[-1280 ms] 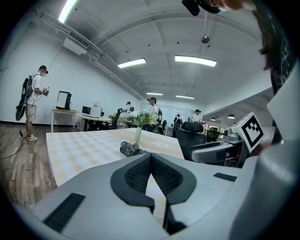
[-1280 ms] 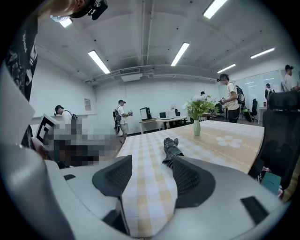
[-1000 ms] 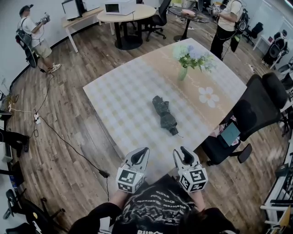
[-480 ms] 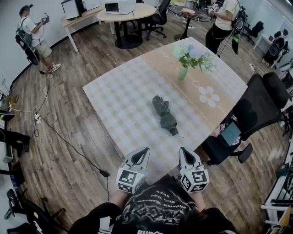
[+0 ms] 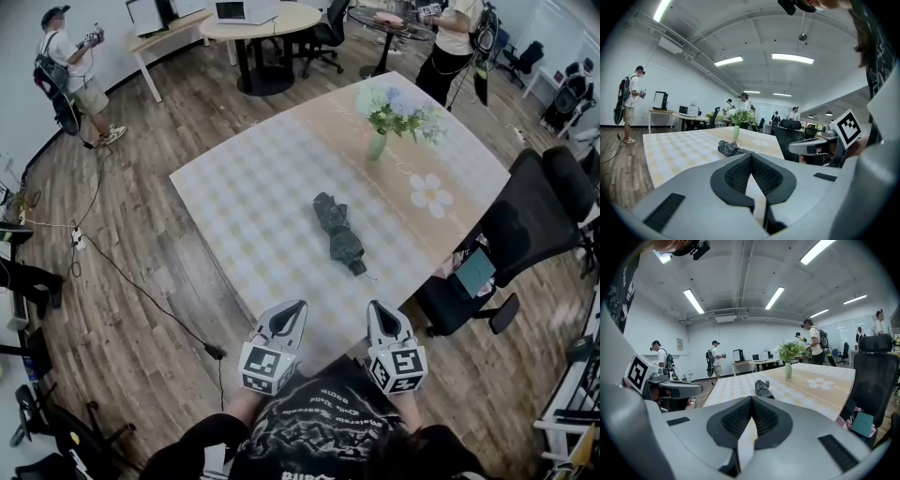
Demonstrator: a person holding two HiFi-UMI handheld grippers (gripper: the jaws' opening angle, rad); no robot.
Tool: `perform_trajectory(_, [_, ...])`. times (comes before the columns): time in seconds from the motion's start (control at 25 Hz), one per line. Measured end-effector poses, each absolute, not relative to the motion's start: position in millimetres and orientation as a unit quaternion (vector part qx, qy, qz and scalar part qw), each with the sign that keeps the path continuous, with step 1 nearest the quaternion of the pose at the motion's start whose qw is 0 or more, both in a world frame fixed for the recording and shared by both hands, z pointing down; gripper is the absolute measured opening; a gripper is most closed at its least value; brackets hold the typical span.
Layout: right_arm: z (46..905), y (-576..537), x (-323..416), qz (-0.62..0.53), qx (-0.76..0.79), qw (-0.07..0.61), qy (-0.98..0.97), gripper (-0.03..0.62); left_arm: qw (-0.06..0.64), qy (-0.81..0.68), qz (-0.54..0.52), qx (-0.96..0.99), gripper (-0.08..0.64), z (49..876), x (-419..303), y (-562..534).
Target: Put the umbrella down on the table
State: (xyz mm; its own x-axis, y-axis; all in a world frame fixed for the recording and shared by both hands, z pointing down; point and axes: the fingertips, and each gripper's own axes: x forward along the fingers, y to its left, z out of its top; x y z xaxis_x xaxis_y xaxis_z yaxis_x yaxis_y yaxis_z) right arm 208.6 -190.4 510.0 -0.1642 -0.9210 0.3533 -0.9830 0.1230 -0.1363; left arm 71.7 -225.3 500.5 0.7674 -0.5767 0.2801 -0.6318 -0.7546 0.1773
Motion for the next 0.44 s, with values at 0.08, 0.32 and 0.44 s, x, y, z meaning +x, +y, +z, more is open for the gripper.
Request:
perform_trajectory(0.08, [510.7,-190.7,210.7,0.170,0.642,0.094,-0.742,0.007,0.133,-0.325,0.106,0.930,0.020,501.2,71.7,-225.1])
perform_trajectory(0.32, [511.2,-194.6,216.0,0.162,0.641,0.106,-0.742,0.008,0.133,-0.326,0.103,0.930,0.020,502.2,74.9,-228.5])
perform_trajectory(0.44, [511.8,-196.6,221.1,0.149,0.637,0.124,-0.746,0.007,0.134,-0.325,0.096,0.931,0.020,502.7,82.8,-230.6])
